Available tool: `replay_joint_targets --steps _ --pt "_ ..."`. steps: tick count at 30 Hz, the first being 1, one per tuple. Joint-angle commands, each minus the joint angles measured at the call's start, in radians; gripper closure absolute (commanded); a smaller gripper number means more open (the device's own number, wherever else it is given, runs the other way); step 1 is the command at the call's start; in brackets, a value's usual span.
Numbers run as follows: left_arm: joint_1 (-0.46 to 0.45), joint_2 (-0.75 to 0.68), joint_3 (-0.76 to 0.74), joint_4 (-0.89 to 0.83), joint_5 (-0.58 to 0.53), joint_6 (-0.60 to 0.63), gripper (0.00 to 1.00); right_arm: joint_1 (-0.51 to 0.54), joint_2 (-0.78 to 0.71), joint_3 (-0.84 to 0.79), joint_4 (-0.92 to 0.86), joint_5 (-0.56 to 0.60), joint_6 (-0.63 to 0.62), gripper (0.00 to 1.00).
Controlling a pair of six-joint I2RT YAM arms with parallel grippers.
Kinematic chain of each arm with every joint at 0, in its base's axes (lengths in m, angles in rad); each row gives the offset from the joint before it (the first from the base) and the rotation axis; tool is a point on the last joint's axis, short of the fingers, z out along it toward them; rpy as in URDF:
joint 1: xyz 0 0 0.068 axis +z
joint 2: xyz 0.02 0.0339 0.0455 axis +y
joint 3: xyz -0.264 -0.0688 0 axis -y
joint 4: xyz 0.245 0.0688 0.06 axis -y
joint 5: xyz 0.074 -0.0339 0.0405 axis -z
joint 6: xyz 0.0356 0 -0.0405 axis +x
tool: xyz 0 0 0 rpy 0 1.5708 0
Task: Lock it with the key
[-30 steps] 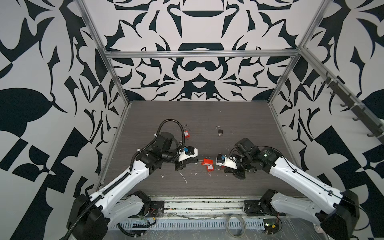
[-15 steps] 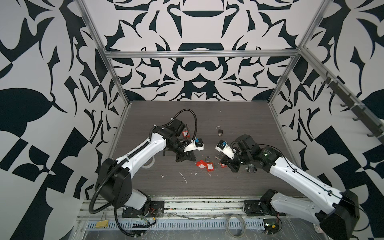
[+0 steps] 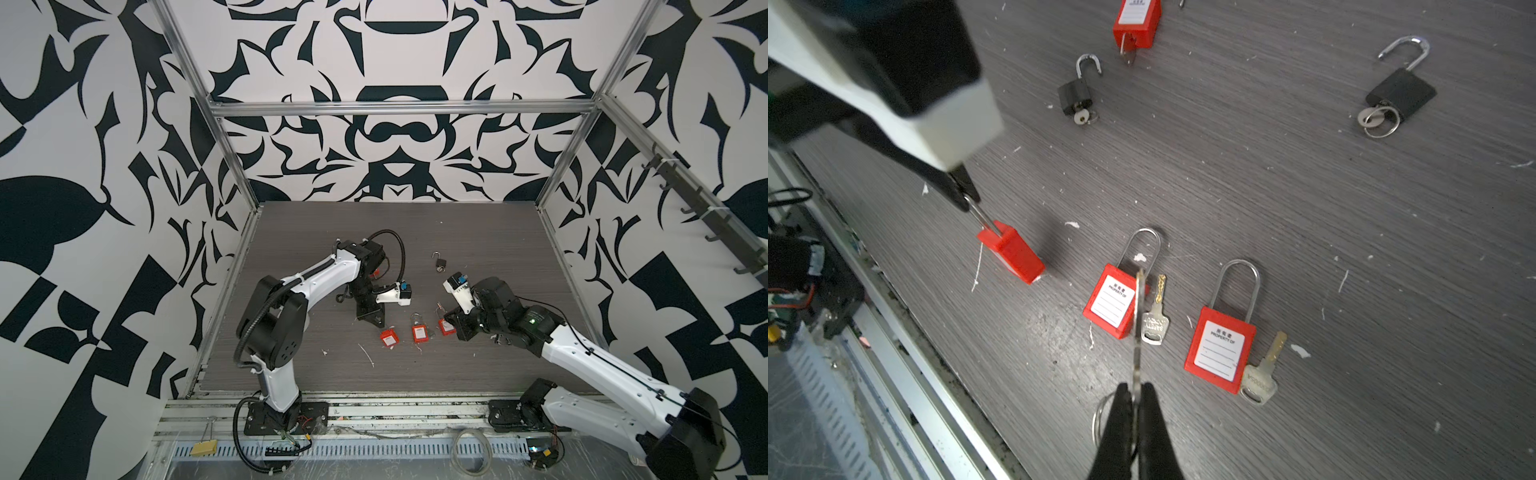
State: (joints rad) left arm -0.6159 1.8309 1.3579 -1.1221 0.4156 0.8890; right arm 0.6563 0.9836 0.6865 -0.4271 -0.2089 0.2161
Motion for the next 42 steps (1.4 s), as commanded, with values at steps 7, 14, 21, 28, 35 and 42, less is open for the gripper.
replay_joint_targets --steps 7,14,21,28,35,42 --pt "-0.032 0.119 0.090 -0.066 -0.056 -0.032 1.00 0.043 0.045 -0.035 0.107 0.002 0.238 1.00" --pt "-0.036 0.158 0.114 0.015 -0.117 -0.057 0.89 0.072 0.139 0.007 0.131 -0.022 0.374 1.00" --pt "-0.038 0.192 0.166 0.060 -0.118 -0.053 0.71 0.095 0.186 0.040 0.120 -0.016 0.414 1.00" --pt "-0.013 0.084 0.113 0.215 -0.060 -0.095 0.54 0.126 0.259 0.084 0.083 -0.038 0.446 0.99" --pt "0.113 -0.292 -0.195 0.657 -0.039 -0.344 0.49 0.170 0.389 0.198 0.005 -0.023 0.441 0.98" --pt "0.177 -0.680 -0.508 0.927 -0.116 -0.569 0.41 0.180 0.562 0.295 -0.012 -0.069 0.437 0.97"
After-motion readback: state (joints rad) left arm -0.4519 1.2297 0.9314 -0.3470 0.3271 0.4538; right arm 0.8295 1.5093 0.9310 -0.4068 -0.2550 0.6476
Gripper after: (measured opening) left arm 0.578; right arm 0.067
